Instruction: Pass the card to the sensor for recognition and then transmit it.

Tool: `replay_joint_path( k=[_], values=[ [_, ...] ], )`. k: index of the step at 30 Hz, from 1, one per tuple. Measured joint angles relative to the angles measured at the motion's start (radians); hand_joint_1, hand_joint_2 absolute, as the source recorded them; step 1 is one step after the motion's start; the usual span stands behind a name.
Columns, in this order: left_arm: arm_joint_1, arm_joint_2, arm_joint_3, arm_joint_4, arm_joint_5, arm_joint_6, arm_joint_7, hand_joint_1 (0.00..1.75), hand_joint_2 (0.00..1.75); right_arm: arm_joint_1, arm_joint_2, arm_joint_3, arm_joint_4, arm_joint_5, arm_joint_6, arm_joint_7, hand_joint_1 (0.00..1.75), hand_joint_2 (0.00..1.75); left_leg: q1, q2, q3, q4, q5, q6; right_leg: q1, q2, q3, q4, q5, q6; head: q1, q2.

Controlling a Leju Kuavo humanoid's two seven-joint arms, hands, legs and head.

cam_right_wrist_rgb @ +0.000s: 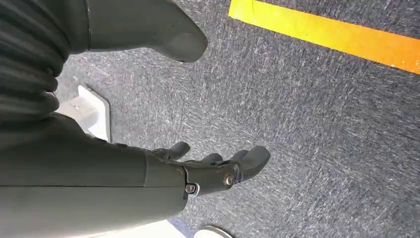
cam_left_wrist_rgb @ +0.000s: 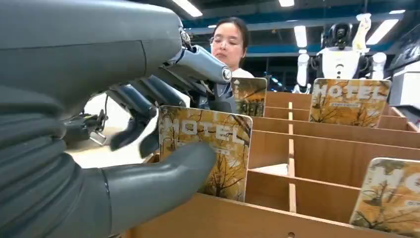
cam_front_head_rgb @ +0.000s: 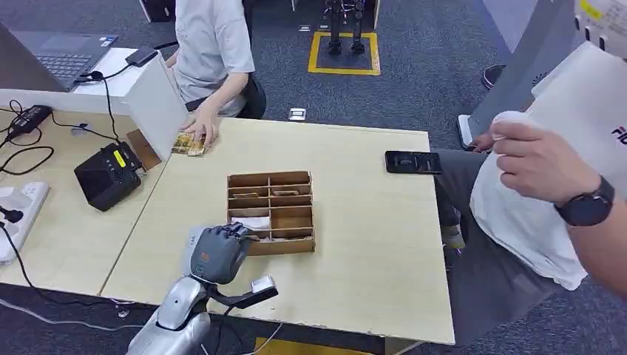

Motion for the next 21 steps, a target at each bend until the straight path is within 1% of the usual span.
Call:
replay_joint_path(
  k=[5, 7, 8, 9, 10, 12, 13, 15, 18, 19, 21],
  values=[
    [0.0, 0.0, 0.0, 0.0, 0.022, -0.008, -0.016, 1.75, 1.75, 0.0, 0.0, 0.0, 0.0, 0.0, 0.0, -0.001, 0.0, 1.75, 0.0, 0.0, 0.0, 0.0, 0.0, 0.0, 0.0, 0.0, 0.0, 0.0, 0.0, 0.0, 0.0, 0.0],
    [-0.003, 0.008, 0.0, -0.008, 0.067, -0.03, -0.043, 1.75, 1.75, 0.0, 0.0, 0.0, 0.0, 0.001, 0.001, -0.003, 0.0, 1.75, 0.0, 0.0, 0.0, 0.0, 0.0, 0.0, 0.0, 0.0, 0.0, 0.0, 0.0, 0.0, 0.0, 0.0],
    [-0.005, 0.021, 0.0, -0.026, 0.099, -0.049, -0.057, 1.75, 1.75, 0.0, 0.0, 0.0, 0.0, 0.002, 0.002, -0.004, 0.0, 1.75, 0.0, 0.0, 0.0, 0.0, 0.001, 0.0, 0.0, 0.0, 0.0, 0.0, 0.0, 0.0, 0.0, 0.0],
    [-0.009, 0.041, 0.0, -0.056, 0.139, -0.076, -0.066, 1.75, 1.75, 0.0, 0.0, 0.0, 0.0, 0.003, 0.004, -0.006, 0.0, 1.75, 0.0, 0.0, 0.0, 0.0, 0.001, -0.001, 0.001, 0.0, 0.0, 0.0, 0.0, 0.0, 0.0, 0.0],
    [-0.02, 0.067, 0.002, -0.102, 0.197, -0.123, -0.07, 1.75, 1.75, 0.001, 0.0, -0.001, 0.0, 0.003, 0.004, -0.011, 0.0, 1.75, 0.001, 0.0, 0.0, 0.0, 0.002, -0.001, 0.001, 0.0, -0.001, 0.0, 0.0, -0.001, 0.0, 0.0],
    [-0.071, 0.135, 0.015, -0.215, 0.295, -0.259, -0.063, 1.75, 1.75, 0.0, 0.0, -0.002, 0.0, 0.003, 0.004, -0.013, 0.0, 1.75, 0.002, 0.0, -0.002, 0.0, 0.002, -0.002, 0.002, 0.0, -0.001, 0.0, 0.001, -0.002, 0.0, 0.0],
    [-0.098, 0.16, 0.029, -0.256, 0.312, -0.299, -0.059, 1.75, 1.75, 0.0, 0.0, -0.002, 0.0, 0.003, 0.004, -0.014, 0.0, 1.75, 0.002, -0.001, -0.001, 0.0, 0.003, -0.003, 0.002, 0.0, -0.001, 0.001, 0.002, -0.002, 0.0, 0.0],
    [-0.134, 0.205, 0.058, -0.32, 0.319, -0.326, -0.059, 1.75, 1.75, 0.001, 0.0, -0.003, 0.0, 0.003, 0.005, -0.014, 0.0, 1.75, 0.002, 0.0, -0.001, 0.0, 0.003, -0.003, 0.002, 0.0, -0.001, 0.002, 0.002, -0.003, 0.0, 0.0],
    [-0.177, 0.253, 0.077, -0.401, 0.345, -0.356, -0.058, 1.75, 1.75, -0.001, 0.0, -0.005, 0.0, 0.004, 0.008, -0.014, 0.0, 1.75, 0.003, -0.001, -0.001, 0.0, 0.004, -0.004, 0.003, 0.0, -0.002, 0.002, 0.002, -0.004, 0.0, 0.0],
    [-0.201, 0.283, 0.082, -0.428, 0.375, -0.38, -0.047, 1.75, 1.75, -0.001, 0.0, -0.006, 0.0, 0.006, 0.008, -0.015, 0.0, 1.75, 0.003, 0.0, -0.001, 0.0, 0.004, -0.004, 0.004, 0.0, -0.002, 0.002, 0.003, -0.004, 0.0, 0.0],
    [-0.273, 0.339, 0.095, -0.469, 0.44, -0.448, -0.015, 1.75, 1.75, 0.0, 0.0, -0.01, 0.0, 0.011, 0.008, -0.016, 0.0, 1.75, 0.004, 0.0, -0.002, 0.0, 0.005, -0.006, 0.005, 0.0, -0.003, 0.002, 0.003, -0.005, 0.0, 0.0]
  ],
)
